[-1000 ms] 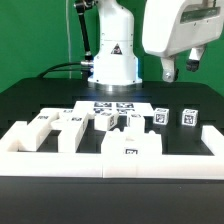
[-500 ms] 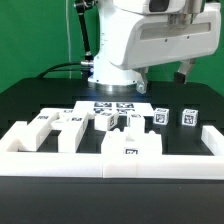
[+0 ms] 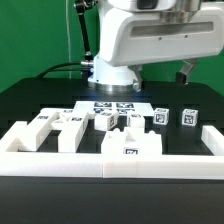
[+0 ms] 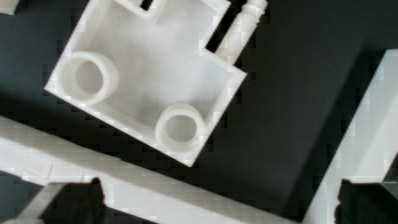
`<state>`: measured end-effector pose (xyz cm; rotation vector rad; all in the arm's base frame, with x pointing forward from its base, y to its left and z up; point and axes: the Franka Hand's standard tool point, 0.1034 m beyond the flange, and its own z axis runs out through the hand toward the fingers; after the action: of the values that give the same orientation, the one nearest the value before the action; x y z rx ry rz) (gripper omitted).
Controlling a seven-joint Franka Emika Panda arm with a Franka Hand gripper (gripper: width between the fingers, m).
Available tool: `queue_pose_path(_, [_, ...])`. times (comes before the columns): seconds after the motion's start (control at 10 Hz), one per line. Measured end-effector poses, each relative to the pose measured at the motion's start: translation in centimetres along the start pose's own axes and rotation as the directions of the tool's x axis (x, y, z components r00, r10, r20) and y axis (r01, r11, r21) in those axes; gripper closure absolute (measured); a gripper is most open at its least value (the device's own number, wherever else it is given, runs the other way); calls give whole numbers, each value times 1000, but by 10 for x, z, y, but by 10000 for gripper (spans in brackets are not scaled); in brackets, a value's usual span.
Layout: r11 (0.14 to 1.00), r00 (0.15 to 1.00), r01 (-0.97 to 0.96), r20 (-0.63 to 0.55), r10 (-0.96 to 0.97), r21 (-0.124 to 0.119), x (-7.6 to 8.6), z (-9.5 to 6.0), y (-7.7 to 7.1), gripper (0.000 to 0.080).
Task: Assemble chair
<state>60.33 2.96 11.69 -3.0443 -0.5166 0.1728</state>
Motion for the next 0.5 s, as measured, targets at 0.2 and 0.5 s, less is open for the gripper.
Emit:
queue_pose_path(0.2, [993,991,-118,-57,120,23,3,17,5,150])
queue_pose_path(0.5, [978,976,-206,-61,208,39,5,20,3,150])
